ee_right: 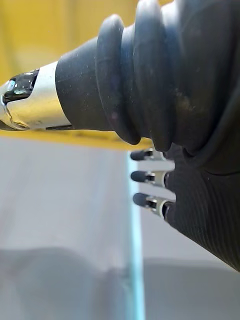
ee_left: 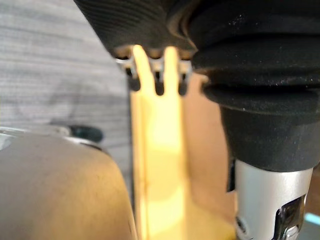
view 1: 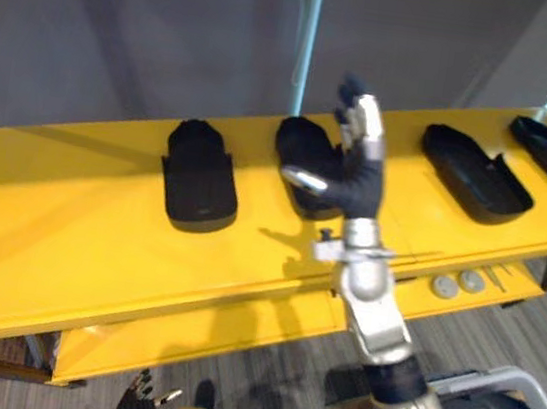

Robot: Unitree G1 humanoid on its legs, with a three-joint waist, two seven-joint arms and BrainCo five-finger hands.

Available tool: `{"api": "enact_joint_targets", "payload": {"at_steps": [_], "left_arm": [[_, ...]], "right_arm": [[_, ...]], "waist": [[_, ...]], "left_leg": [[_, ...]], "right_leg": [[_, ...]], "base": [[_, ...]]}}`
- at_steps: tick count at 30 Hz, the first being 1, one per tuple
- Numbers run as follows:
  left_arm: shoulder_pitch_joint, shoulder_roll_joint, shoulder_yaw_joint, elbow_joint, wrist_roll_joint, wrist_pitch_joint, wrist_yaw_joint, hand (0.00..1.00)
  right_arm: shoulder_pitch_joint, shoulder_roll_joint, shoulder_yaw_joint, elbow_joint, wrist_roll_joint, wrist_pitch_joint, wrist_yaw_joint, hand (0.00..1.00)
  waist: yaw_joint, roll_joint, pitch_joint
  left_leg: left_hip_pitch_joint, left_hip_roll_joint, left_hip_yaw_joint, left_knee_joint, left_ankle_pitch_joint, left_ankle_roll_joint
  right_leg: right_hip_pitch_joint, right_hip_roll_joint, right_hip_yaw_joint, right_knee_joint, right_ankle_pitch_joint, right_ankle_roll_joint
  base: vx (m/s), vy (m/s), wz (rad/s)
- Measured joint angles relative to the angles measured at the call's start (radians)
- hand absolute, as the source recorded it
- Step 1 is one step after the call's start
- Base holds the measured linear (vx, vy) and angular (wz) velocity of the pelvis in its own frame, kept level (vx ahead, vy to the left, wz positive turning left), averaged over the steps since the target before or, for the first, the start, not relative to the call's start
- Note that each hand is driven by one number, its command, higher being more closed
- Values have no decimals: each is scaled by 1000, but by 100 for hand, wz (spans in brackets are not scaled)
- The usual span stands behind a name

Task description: Walk over and take plastic housings, then place them on the shelf

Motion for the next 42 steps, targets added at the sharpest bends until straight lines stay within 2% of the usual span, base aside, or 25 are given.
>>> {"api": "enact_joint_targets", "payload": {"at_steps": [3,5,8,9,10,13,15,17,19,21,23,24,26,29,31,33,34,35,37,38,39,40,41,42], "left_arm": [[2,-3,5,0,23,-3,-1,0],[8,3,-2,1,45,-2,-1,0],[-5,33,-53,3,77,9,-3,0],[-13,43,-67,4,79,17,-4,0],[-32,53,-78,17,103,38,-10,0],[-58,55,-90,38,120,79,-12,0],[-75,60,-133,39,158,114,-15,0],[-87,59,-167,40,191,141,-27,0],[-97,56,-186,44,199,164,-37,0],[-108,54,-195,74,218,176,-37,0],[-108,55,-195,75,216,191,-28,0],[-110,56,-202,77,216,206,-20,0],[-117,41,-207,76,216,209,-2,0],[-128,22,-242,75,213,211,-4,0],[-142,21,-243,50,207,214,-13,0],[-141,21,-243,26,184,217,-17,0],[-148,23,-245,8,169,221,-29,0],[-149,26,-249,-1,159,223,-33,0],[-149,35,-263,-9,134,223,-37,0],[-148,40,-260,-21,109,223,-36,0],[-137,39,-253,-47,87,224,-30,0],[-132,32,-253,-55,73,224,-30,0],[-117,14,-250,-61,63,223,-29,0],[-110,-5,-240,-56,64,219,-26,0]], "right_arm": [[144,-28,-97,-62,2,2,0,0],[274,-31,-195,-67,19,9,-4,0],[411,-28,-311,-40,23,43,-31,0],[444,-22,-340,-11,42,43,-46,0],[488,3,-382,52,82,43,-73,0],[533,50,-424,137,112,43,-110,0],[589,82,-439,193,137,41,-146,0],[637,110,-446,207,157,24,-156,0],[670,132,-452,207,175,-13,-153,0],[703,136,-454,207,177,-52,-131,0],[714,134,-449,208,195,-78,-93,0],[719,132,-438,210,197,-90,-77,0],[746,120,-427,211,216,-104,-63,0],[738,93,-376,221,213,-124,-32,0],[711,65,-326,223,211,-136,1,0],[688,57,-322,226,211,-136,10,0],[645,40,-323,240,212,-140,23,0],[620,31,-322,253,212,-144,25,0],[548,8,-320,286,213,-147,37,0],[482,-9,-296,315,212,-148,45,0],[399,-44,-249,342,212,-158,56,0],[359,-64,-227,354,213,-159,63,0],[282,-94,-193,381,213,-161,71,0],[233,-106,-177,395,213,-161,70,0]], "waist": [[-10,-4,-8],[-44,-10,-33],[-64,-13,-61],[-75,-13,-62],[-99,-12,-71],[-114,-7,-78],[-141,-4,-79],[-164,-8,-85],[-182,-7,-86],[-209,-17,-80],[-209,-22,-79],[-222,-25,-81],[-238,-20,-79],[-232,-5,-78],[-215,19,-70],[-207,26,-67],[-201,40,-71],[-196,45,-68],[-176,37,-64],[-158,27,-64],[-129,23,-59],[-110,25,-54],[-79,47,-48],[-60,73,-39]], "left_leg": [[-1,3,18,0,0,0],[-6,7,27,0,0,-1],[-8,19,64,0,-3,-4],[-3,21,71,0,-8,-8],[2,22,80,0,-11,-7],[24,25,127,0,-18,-7],[58,29,191,0,-36,-13],[80,36,263,0,-48,-20],[116,49,354,0,-60,-30],[170,73,468,0,-73,-47],[214,91,568,0,-82,-73],[236,102,607,0,-89,-87],[242,111,619,1,-89,-101],[239,120,606,0,-86,-106],[224,121,587,1,-85,-103],[215,119,571,1,-82,-97],[206,115,553,2,-81,-93],[210,114,545,3,-81,-93],[205,108,488,23,-84,-85],[167,120,364,97,-125,-43],[95,131,215,213,-214,0],[63,128,132,263,-257,4],[33,127,13,321,-328,-12],[35,123,-60,339,-390,-60]], "right_leg": [[-16,1,21,-5,-1,2],[-27,0,32,-7,-3,5],[-50,7,74,-14,3,5],[-48,9,78,-18,5,6],[-47,10,86,-20,10,4],[-51,12,134,-19,22,4],[-58,20,199,-22,33,5],[-86,28,271,-20,44,0],[-108,46,353,-26,62,-7],[-115,77,416,-62,89,-33],[-132,74,349,-58,107,-59],[-136,83,356,-53,125,-52],[-136,95,348,-57,125,-52],[-135,97,322,-70,122,-50],[-135,89,304,-70,123,-47],[-133,83,292,-71,125,-46],[-128,77,272,-71,131,-38],[-119,77,269,-72,132,-37],[-118,80,272,-72,133,-36],[-132,79,300,-72,135,-34],[-164,80,340,-73,142,-34],[-183,84,368,-73,147,-38],[-211,101,416,-73,162,-26],[-221,115,450,-74,177,-17]], "base": [[-53,21,-24],[-2,15,-16],[35,3,-36],[41,-14,-21],[44,-10,-19],[49,14,-44],[67,29,-91],[35,37,-112],[25,23,-135],[-24,-16,-141],[-49,-24,-167],[-49,-42,-134],[-42,-78,-35],[-62,-42,9],[-33,-14,25],[4,-1,31],[15,8,33],[12,13,35],[5,-12,2],[-29,-33,-55],[-54,-10,-80],[-124,116,-118],[-112,161,-122],[-110,198,-109]]}}
